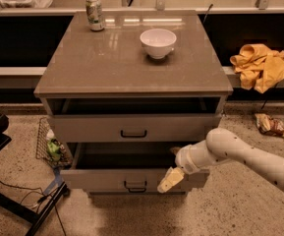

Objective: Open middle drawer

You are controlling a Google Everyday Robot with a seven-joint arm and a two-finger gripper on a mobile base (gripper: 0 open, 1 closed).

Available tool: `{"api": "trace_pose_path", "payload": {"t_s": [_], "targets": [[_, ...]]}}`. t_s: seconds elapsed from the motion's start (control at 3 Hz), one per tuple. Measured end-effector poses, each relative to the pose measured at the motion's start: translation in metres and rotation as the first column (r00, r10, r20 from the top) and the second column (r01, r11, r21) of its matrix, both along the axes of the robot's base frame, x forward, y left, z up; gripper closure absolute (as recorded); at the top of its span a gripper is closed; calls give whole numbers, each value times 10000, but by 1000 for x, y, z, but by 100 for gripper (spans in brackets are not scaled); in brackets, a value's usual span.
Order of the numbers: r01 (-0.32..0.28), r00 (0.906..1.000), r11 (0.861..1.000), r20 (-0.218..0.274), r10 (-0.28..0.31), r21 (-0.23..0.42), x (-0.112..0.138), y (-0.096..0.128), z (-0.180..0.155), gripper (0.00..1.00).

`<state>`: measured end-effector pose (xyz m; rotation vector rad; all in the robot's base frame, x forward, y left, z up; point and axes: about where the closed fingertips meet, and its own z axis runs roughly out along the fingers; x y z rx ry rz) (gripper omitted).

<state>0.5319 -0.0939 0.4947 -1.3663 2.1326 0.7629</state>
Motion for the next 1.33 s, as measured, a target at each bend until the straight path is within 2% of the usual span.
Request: {"api": "trace_pose_path", "payload": {"t_s": [0.33,0.67,1.0,1.33], "targets": [[-97,9999,9999,66,97,-79,-2,1,-4,0],[-1007,9923,9948,713,1017,-167,0,-7,-4,1],[-2019,9709,9794,1294,2015,-100,8,-20,1,23],[-2013,9723,9795,1213,1997,11,1,-40,-6,53]]}}
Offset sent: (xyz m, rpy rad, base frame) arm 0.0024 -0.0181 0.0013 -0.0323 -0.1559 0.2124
